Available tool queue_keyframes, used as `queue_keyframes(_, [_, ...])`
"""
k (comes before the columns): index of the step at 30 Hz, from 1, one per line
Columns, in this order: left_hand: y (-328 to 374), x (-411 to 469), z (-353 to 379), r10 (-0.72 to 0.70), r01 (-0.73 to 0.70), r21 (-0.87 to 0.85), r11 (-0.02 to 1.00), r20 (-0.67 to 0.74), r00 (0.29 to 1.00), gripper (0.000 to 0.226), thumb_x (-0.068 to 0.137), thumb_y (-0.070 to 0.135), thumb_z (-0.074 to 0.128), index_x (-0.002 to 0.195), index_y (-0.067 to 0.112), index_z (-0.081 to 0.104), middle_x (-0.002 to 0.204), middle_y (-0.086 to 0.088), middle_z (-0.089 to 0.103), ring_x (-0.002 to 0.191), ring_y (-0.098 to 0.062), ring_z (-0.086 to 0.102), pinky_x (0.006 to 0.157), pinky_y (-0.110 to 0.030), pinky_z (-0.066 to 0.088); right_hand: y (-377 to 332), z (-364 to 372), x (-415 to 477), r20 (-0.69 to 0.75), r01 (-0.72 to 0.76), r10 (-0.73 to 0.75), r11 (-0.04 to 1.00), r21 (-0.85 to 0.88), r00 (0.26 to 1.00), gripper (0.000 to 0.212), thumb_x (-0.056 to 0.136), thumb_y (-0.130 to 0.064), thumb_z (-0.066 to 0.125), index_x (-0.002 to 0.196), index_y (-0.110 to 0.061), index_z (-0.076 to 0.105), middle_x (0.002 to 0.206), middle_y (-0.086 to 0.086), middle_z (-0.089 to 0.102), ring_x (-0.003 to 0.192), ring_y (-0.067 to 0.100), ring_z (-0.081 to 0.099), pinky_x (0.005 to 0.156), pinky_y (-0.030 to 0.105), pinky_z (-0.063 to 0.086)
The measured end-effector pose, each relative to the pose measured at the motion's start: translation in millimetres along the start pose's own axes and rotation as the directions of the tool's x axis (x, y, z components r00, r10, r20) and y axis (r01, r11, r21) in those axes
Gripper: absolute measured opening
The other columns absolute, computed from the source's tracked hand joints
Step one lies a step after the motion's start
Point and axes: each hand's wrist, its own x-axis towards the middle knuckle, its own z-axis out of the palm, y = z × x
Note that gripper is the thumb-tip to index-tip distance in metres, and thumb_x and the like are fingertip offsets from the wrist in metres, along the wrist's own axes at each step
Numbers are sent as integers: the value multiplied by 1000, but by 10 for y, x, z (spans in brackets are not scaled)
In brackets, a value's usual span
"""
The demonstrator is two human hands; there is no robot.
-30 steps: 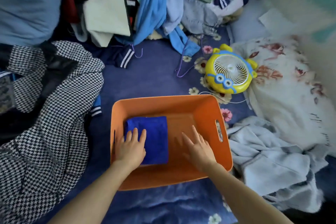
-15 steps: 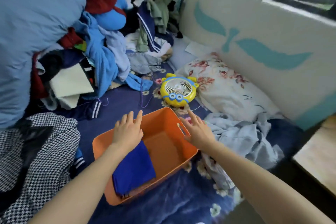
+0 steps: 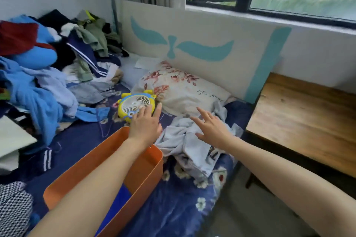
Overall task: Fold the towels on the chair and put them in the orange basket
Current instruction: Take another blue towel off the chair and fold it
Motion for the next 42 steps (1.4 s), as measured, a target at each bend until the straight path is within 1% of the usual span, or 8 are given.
queue_keyframes(5, [823,78,-69,147,-148,-82,986,-22,989,68,88,29,52,147,14,21,145,-15,35,128,-32,37,96,-45,37,597,-69,-666,-89,-179,184,982,62,979,59,91,-23,53,145,-18,30,154,16,16,138,33,26,103,42,33])
queue_keyframes(10, [1591,11,10,287,-286,-144,947,-19,958,66,90,28,50,146,12,21,141,-12,39,125,-31,40,97,-45,35,1021,25,-1515,-26,-343,344,938,45,939,64,91,-25,51,147,-19,22,153,16,21,135,33,29,106,38,30])
queue_keyframes(16, [2432,-16,96,512,-505,-209,838,-23,859,65,88,27,52,145,12,26,133,-13,46,119,-32,45,92,-45,39,1327,58,-2554,6,-613,613,790,-11,790,63,94,-26,48,148,-20,17,154,13,15,137,30,25,104,37,33])
queue_keyframes(21, [3057,-33,-15,736,-729,-241,641,-77,673,57,92,28,47,144,13,27,143,-11,38,127,-30,37,99,-41,34,1187,0,-3361,-42,-836,836,549,9,548,60,92,-23,51,146,-16,26,153,14,19,138,29,25,105,38,34])
queue_keyframes(25, [3584,-326,-32,847,-829,-289,480,-93,523,52,94,29,43,142,14,29,145,-11,34,132,-30,32,103,-40,31,971,-55,-3972,-89,-915,912,403,18,400,54,89,-20,56,140,-12,40,150,17,28,136,32,31,102,40,37])
queue_keyframes(34, [4777,-1768,-382,977,-968,-243,60,-184,106,48,96,28,38,142,16,31,148,-9,32,135,-28,28,105,-39,29,405,-144,-5595,-131,-998,991,39,58,31,49,94,-23,50,140,-14,39,154,12,19,141,27,22,110,38,27])
queue_keyframes(40, [5523,-2524,-605,981,-977,-211,-8,-193,34,50,97,32,37,144,19,26,151,-6,27,139,-25,23,111,-37,25,274,-165,-6716,-195,-993,974,-103,62,-113,45,92,-22,52,135,-10,45,151,16,24,139,30,24,106,39,30])
queue_keyframes(42, [5784,-2816,-658,980,-974,-225,-2,-196,43,51,97,34,37,145,21,24,151,-4,26,140,-24,22,112,-37,23,303,-163,-7096,-269,-996,958,-91,24,-94,44,82,-16,66,123,-5,57,141,24,39,129,38,41,95,44,42])
